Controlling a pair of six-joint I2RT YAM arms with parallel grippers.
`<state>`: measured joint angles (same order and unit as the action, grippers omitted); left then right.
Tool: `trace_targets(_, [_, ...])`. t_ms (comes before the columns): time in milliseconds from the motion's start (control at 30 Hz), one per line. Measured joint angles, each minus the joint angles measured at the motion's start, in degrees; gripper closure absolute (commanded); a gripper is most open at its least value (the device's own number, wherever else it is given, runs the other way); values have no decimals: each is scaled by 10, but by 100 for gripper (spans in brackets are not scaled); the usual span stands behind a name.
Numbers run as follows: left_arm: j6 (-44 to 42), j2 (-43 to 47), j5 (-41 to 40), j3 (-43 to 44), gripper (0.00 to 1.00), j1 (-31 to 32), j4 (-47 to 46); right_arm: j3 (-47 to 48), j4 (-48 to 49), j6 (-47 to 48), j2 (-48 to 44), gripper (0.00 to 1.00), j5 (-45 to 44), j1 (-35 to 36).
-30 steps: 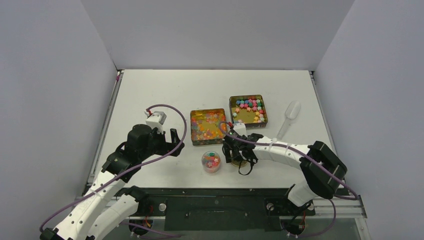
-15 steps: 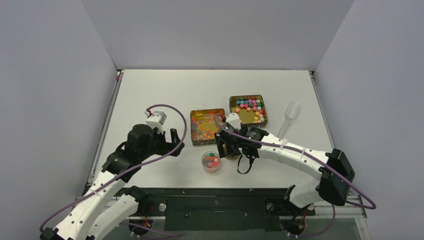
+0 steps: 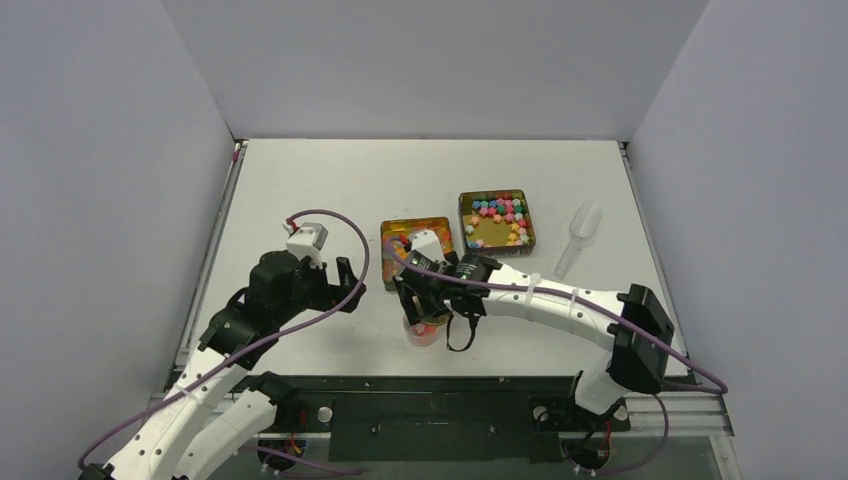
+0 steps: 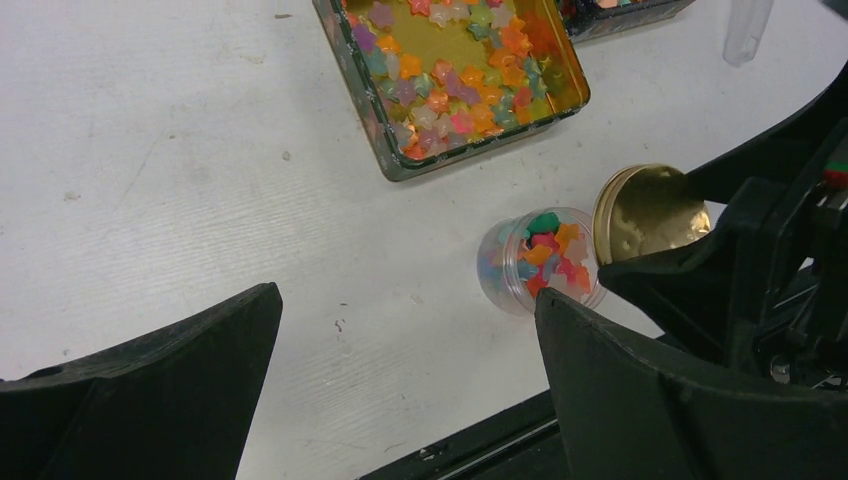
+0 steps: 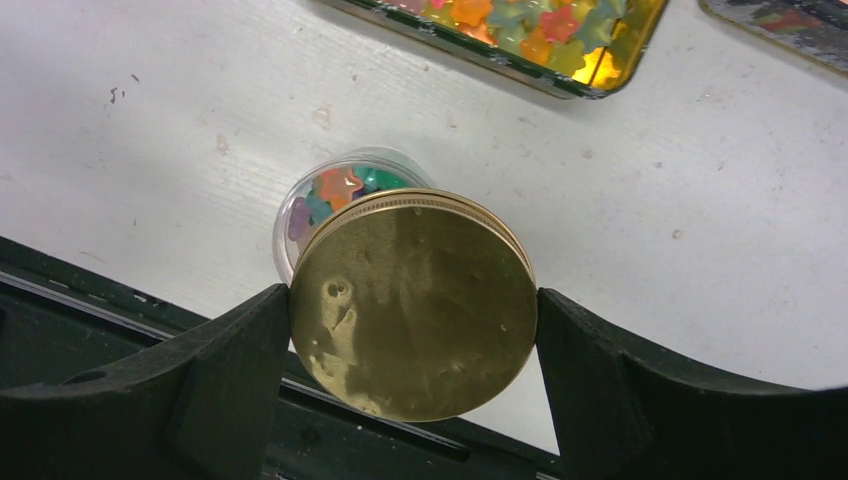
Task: Pack the candies
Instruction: Close the bottle lid on the packing bottle.
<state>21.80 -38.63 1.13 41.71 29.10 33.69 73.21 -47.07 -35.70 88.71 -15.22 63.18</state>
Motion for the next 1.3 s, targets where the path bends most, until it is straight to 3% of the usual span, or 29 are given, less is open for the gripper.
trace_targets(533, [0, 21, -31, 0, 4, 0, 2, 35, 2, 3, 86, 34, 20, 26])
trace_targets(1300, [0, 21, -32, 0, 4, 0, 2, 35, 20, 3, 116, 34, 30, 25])
